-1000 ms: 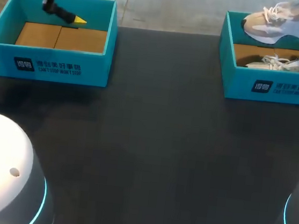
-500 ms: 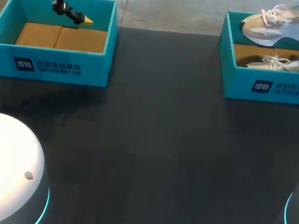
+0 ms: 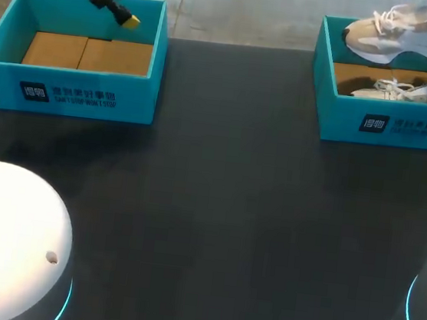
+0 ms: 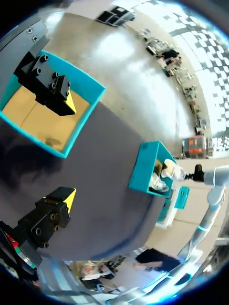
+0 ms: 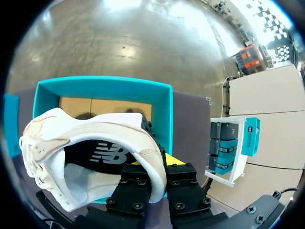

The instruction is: Take the shoe out of the shoebox, open the shoe tongue, remove and reinsert the insole, then place the shoe into the shoebox

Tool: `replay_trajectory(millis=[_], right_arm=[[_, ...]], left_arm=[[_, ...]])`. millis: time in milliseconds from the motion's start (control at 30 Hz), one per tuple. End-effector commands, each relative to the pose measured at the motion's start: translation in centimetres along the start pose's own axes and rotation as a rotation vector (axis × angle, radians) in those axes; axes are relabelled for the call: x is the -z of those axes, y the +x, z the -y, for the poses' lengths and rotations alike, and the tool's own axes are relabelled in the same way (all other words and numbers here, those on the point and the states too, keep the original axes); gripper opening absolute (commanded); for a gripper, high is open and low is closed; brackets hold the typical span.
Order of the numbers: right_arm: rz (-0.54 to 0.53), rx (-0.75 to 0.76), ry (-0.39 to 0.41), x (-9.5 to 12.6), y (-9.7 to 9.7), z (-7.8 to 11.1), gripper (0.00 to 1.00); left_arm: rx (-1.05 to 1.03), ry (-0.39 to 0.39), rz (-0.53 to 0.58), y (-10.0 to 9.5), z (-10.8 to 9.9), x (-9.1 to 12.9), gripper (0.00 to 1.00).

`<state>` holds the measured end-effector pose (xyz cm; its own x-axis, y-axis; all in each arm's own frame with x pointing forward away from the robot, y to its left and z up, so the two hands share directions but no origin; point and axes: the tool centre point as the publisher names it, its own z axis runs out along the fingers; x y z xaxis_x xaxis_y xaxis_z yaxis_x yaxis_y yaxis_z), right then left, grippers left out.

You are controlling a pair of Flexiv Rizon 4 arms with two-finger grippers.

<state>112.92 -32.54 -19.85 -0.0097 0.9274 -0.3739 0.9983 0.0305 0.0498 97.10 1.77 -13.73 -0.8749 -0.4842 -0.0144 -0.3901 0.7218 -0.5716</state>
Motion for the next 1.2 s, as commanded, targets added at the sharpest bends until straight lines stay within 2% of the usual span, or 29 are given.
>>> replay_trajectory(millis=[33, 367, 733, 1033, 1200], right_arm=[[-0.001, -0.013, 0.002, -0.3, 0.0, -0.4, 0.00], [0.007, -0.034, -0.003, -0.9, -0.4, -1.0, 0.00], [0.034, -0.054, 0.003, -2.6, -0.4, -1.6, 0.00], [0.042, -0.051, 0.015, -3.7, -0.3, -1.8, 0.00], [0.039, -0.054, 0.020, -4.3, -0.2, -2.0, 0.00]], left_arm=[[0.259, -0.074, 0.021, -0.1, 0.3, 0.3, 1.00], [0.472, 0.013, 0.047, 0.2, 0.2, 1.5, 1.00], [0.676, 0.053, 0.065, 1.2, -1.4, 1.4, 1.00], [0.730, 0.020, 0.045, 2.2, -2.2, 1.2, 1.00], [0.740, -0.041, 0.035, 3.1, -3.2, 0.7, 1.00]])
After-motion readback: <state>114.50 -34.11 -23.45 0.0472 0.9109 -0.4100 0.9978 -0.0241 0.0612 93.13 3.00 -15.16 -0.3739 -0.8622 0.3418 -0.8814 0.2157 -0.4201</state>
